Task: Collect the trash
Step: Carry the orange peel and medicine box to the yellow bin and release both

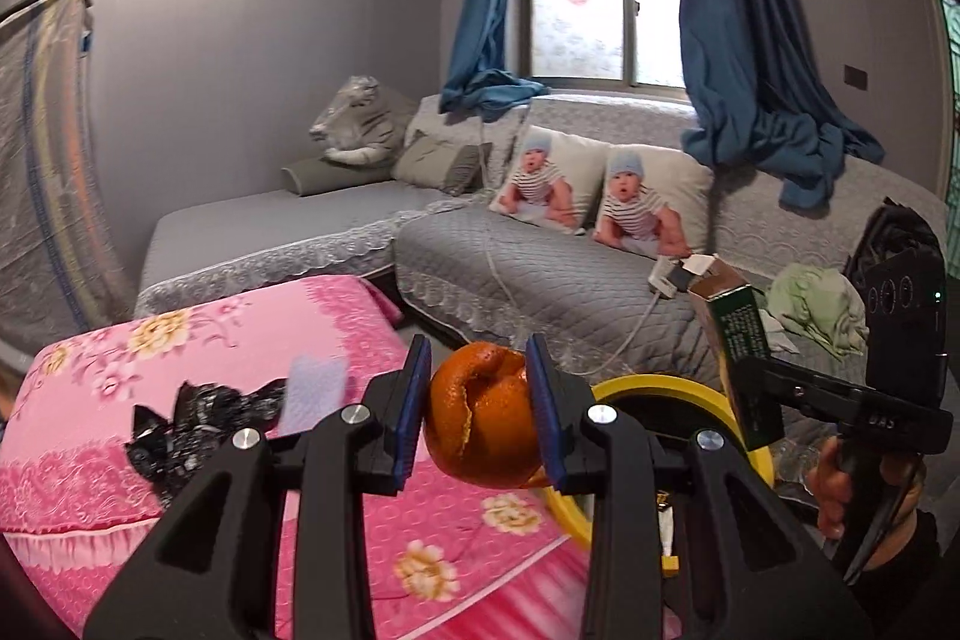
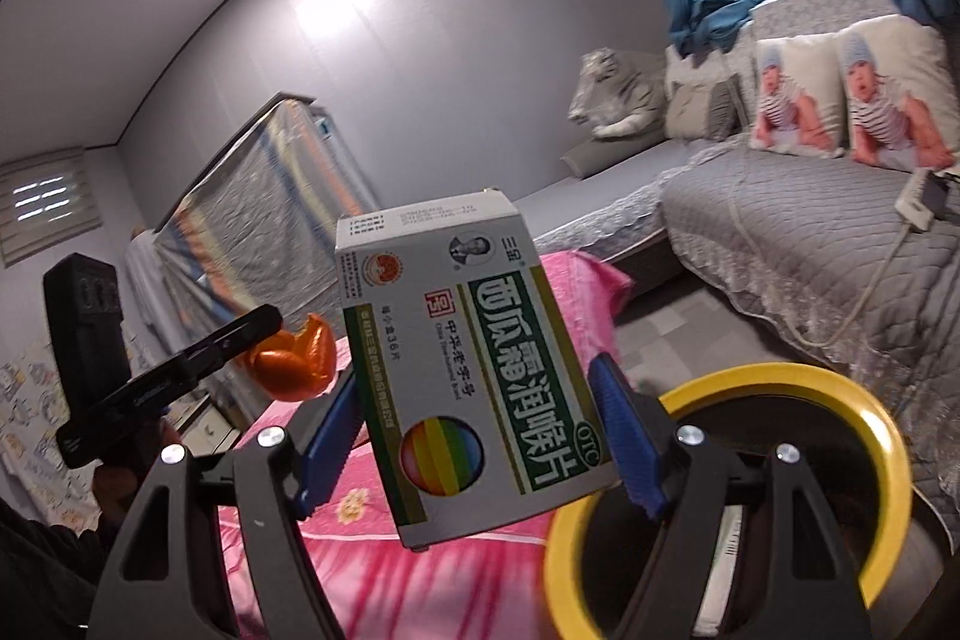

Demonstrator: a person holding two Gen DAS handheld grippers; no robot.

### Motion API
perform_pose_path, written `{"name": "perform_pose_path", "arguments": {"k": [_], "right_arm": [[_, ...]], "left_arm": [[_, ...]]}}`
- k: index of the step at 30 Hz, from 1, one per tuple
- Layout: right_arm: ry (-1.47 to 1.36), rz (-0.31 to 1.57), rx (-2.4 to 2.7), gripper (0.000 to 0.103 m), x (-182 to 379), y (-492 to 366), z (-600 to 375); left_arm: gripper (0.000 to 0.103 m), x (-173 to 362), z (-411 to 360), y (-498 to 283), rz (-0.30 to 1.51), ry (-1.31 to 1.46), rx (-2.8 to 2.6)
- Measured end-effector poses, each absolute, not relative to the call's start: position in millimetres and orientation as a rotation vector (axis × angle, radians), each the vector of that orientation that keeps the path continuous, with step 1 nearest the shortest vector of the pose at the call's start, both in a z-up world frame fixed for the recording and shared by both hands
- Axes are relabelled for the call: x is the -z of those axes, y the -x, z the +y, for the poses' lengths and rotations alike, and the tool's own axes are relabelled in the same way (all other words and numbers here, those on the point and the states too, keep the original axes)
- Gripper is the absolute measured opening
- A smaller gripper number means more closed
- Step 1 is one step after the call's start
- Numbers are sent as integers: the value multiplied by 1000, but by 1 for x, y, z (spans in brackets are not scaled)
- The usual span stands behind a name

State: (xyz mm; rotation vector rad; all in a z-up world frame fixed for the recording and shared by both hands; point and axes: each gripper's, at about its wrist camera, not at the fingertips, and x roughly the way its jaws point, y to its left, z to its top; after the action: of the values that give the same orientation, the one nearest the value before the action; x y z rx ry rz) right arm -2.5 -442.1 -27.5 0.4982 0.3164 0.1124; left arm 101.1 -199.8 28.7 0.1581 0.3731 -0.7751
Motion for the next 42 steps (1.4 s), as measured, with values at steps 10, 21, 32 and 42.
{"name": "perform_pose_path", "arguments": {"k": [10, 21, 32, 42], "right_arm": [[-539, 343, 67, 71, 62, 23, -472], [-552, 380, 175, 71, 79, 33, -492], [-583, 471, 304, 71, 102, 25, -506], [-619, 540, 375, 71, 116, 22, -518]], "left_arm": [[31, -16, -260, -74, 360, -214, 890], [31, 1, -295, -69, 377, -261, 918], [31, 26, -318, -82, 454, -283, 907], [31, 62, -340, -105, 571, -295, 905]]}}
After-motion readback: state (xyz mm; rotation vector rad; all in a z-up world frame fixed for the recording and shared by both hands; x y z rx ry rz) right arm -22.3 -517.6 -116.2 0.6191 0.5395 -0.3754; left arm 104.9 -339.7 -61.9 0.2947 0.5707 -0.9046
